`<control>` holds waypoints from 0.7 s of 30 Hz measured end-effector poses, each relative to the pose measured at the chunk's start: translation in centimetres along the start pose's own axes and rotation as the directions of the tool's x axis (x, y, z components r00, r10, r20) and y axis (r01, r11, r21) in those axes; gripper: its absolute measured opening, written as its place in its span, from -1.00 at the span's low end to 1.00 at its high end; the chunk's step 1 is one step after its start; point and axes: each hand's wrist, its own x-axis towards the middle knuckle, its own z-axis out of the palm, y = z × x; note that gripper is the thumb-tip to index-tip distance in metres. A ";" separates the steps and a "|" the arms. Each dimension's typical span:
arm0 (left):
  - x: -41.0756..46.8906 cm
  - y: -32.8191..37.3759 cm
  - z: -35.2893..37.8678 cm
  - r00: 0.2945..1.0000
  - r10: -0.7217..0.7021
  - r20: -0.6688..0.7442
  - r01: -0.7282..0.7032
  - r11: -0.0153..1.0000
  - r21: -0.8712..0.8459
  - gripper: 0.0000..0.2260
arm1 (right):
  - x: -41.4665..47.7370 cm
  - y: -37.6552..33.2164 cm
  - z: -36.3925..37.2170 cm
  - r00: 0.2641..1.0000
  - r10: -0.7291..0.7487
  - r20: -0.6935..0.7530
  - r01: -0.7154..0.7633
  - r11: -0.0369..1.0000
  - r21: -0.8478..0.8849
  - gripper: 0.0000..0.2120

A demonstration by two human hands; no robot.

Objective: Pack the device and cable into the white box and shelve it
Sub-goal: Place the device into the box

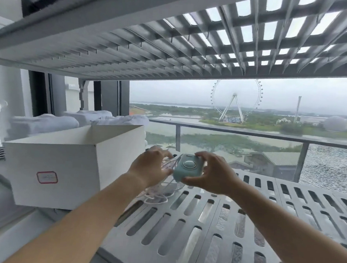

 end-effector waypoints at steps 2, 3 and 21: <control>0.2 0.4 -1.4 0.997 0.061 -0.050 -0.061 0.998 0.001 -0.62 | 0.6 -1.0 -0.5 0.999 -0.019 -0.042 0.020 1.000 0.011 -0.39; 0.2 0.5 -2.1 0.994 0.084 -0.075 -0.084 0.996 0.004 -0.62 | 0.9 -1.6 -0.7 0.998 -0.023 -0.056 0.024 1.000 0.016 -0.36; -0.4 0.8 -2.8 0.995 0.094 0.021 -0.090 0.983 -0.158 -0.54 | -0.4 -2.3 -2.7 0.996 -0.014 -0.087 0.022 0.996 0.091 -0.19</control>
